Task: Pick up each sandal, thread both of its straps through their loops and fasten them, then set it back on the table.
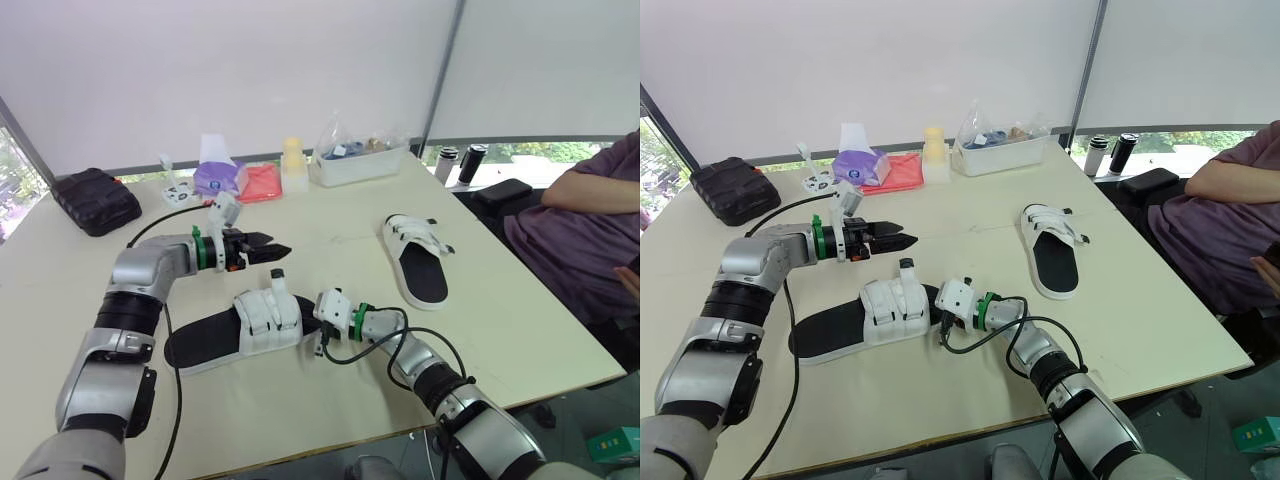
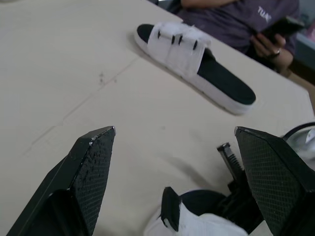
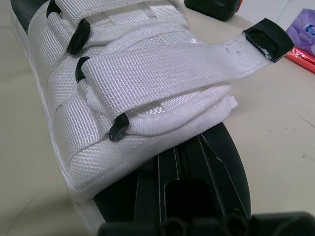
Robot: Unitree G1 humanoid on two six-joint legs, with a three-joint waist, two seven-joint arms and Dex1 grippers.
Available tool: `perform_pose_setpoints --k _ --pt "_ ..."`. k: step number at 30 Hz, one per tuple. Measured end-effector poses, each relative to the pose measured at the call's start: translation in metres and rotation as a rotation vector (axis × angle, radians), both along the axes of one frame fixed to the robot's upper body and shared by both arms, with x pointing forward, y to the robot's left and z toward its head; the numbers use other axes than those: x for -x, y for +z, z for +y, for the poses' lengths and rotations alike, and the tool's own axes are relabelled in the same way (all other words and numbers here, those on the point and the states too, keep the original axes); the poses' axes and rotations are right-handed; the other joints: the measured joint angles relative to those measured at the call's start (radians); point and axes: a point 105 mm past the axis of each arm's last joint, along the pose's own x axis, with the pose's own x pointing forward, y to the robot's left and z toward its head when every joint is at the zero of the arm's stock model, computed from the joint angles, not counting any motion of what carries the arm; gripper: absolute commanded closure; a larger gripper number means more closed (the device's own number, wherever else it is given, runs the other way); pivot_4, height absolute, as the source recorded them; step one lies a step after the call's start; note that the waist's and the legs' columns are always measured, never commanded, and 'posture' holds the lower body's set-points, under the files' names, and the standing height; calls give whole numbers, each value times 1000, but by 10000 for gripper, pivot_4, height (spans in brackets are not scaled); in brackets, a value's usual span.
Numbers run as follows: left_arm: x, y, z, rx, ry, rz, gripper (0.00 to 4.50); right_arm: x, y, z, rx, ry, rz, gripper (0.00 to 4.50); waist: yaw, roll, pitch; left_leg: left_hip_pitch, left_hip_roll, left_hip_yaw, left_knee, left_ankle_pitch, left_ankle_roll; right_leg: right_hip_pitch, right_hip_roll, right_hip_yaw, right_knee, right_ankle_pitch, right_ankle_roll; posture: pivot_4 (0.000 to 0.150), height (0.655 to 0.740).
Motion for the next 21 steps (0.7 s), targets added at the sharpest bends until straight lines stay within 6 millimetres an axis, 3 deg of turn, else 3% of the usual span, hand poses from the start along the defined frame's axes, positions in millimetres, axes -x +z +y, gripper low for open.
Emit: perform_pose_setpoints --k 9,12,18,19,21 --pt "12 -34 8 -49 -30 95 4806 0 0 0 0 -1 0 45000 1 -1 0 0 1 -1 0 0 0 -1 0 0 0 0 0 1500 7400" --pt "13 -37 4 -41 -35 101 13978 0 0 0 0 -1 0 45000 1 -1 0 0 1 -1 0 0 0 -1 0 0 0 0 0 1500 7400" --pt "14 -37 -2 -29 -47 110 42055 0 0 0 0 -1 0 45000 0 0 0 -1 1 -1 0 0 0 -1 0 0 0 0 0 1500 7400" --pt "14 -37 -2 -26 -50 111 44215 0 0 0 0 -1 0 45000 0 0 0 -1 1 -1 0 0 0 -1 0 0 0 0 0 1500 7400" --pt "15 -34 -5 -10 -56 110 44215 0 0 0 0 -1 0 45000 1 -1 0 -1 2 -1 0 0 0 -1 0 0 0 0 0 1500 7400"
